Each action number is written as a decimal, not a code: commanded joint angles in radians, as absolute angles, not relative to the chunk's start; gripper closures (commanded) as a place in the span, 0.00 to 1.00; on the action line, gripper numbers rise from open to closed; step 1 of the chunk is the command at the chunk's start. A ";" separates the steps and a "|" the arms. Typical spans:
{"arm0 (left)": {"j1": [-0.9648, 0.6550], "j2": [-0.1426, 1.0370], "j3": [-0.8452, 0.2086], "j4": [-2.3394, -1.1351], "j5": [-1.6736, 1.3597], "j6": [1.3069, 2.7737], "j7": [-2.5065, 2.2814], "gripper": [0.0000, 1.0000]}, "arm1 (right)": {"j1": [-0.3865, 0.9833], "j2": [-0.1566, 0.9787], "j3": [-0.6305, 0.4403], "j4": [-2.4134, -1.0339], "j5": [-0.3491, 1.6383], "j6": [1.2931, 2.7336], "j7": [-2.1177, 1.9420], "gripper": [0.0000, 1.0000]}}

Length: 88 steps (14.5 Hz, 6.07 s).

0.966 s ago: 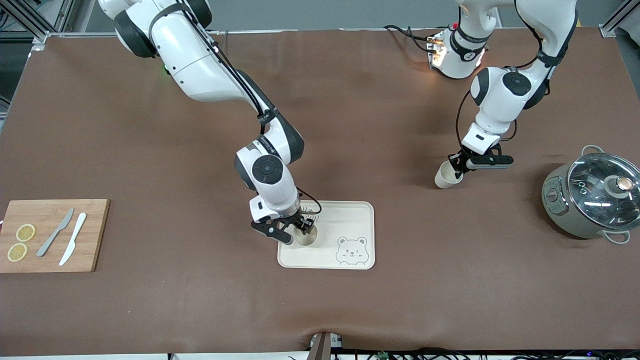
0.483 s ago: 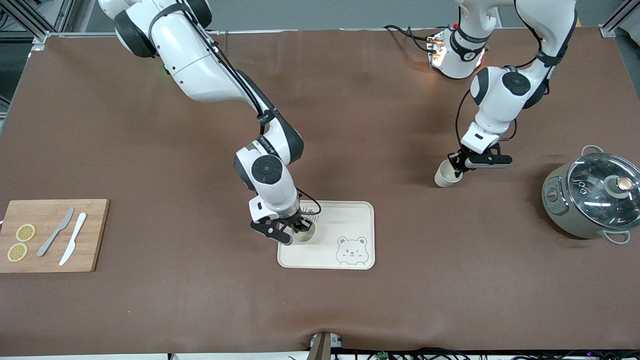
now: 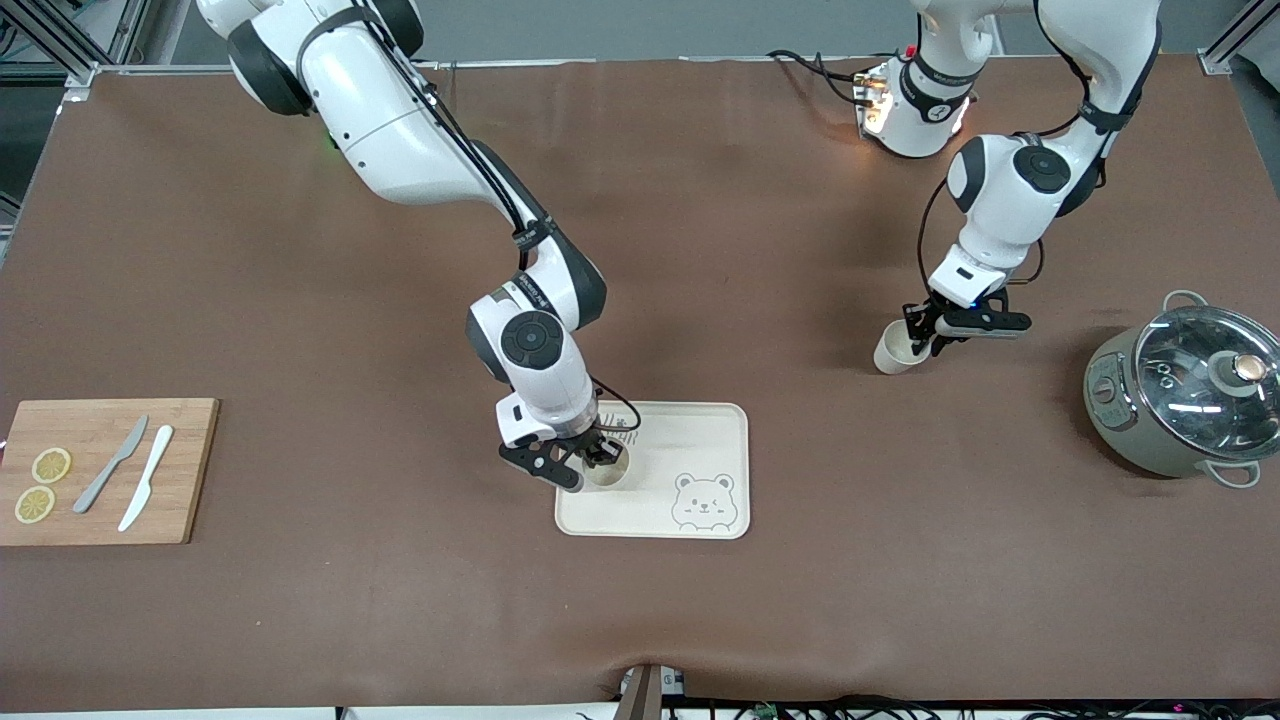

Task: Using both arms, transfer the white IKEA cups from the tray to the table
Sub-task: 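Open the left gripper while the right gripper lifts the second cup, then raise the left gripper while the right gripper carries the cup, then lower the held cup onto the table beside the cutting board, then open the right gripper and withdraw it from the cup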

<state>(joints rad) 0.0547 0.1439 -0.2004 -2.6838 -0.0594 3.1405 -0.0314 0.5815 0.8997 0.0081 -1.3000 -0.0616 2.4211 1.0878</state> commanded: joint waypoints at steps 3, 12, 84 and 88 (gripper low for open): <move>0.064 0.146 -0.213 -2.688 -0.081 3.158 -0.002 0.00 | 0.575 0.830 0.017 -1.279 -0.063 2.324 1.098 1.00; 0.072 -0.026 -0.213 -2.636 -0.081 2.837 -0.018 0.00 | 0.419 0.496 0.029 -1.417 0.057 1.962 0.777 1.00; -0.100 0.003 -0.037 -1.513 0.060 1.450 0.046 0.00 | -0.075 0.471 0.041 -1.839 0.161 2.423 -0.552 0.00; -0.100 0.003 -0.035 -1.511 0.058 1.450 0.048 0.00 | -0.083 0.468 0.035 -1.711 0.155 2.226 -0.548 0.00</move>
